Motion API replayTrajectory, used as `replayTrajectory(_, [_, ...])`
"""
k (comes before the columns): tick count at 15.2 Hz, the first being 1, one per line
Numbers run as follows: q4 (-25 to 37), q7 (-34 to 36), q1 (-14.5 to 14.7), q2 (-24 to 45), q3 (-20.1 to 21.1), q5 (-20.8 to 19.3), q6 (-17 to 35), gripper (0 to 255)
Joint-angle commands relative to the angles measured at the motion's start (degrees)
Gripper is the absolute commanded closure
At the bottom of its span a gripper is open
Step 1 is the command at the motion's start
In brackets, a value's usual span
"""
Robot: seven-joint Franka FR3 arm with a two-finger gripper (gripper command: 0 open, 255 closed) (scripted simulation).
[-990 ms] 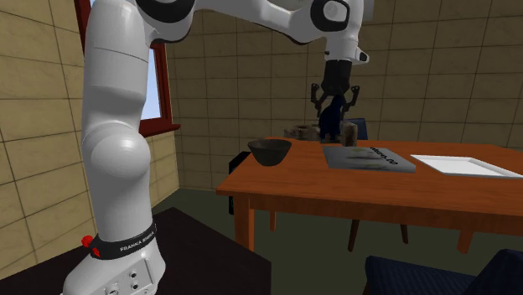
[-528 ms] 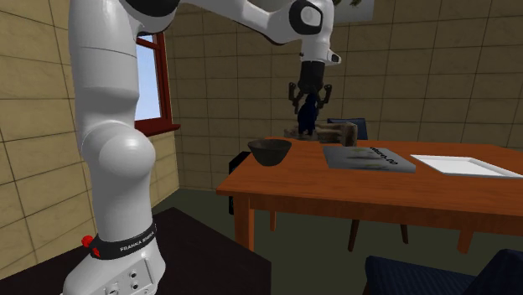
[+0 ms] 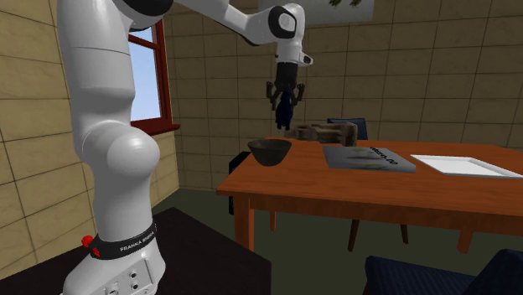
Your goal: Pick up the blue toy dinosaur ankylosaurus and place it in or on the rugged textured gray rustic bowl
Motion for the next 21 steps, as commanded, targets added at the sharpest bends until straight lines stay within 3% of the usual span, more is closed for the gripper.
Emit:
replayTrajectory(1, [-0.76,2.68,1.29,-0.76,1.3,0.07,0.17,255])
replayTrajectory(4, [-0.64,7.56,3.68,-0.95,3.82,0.46,0.13,255])
replayTrajectory(21, [-12.41,6.86,3.7,-0.26,3.85,0.7,12.56,255])
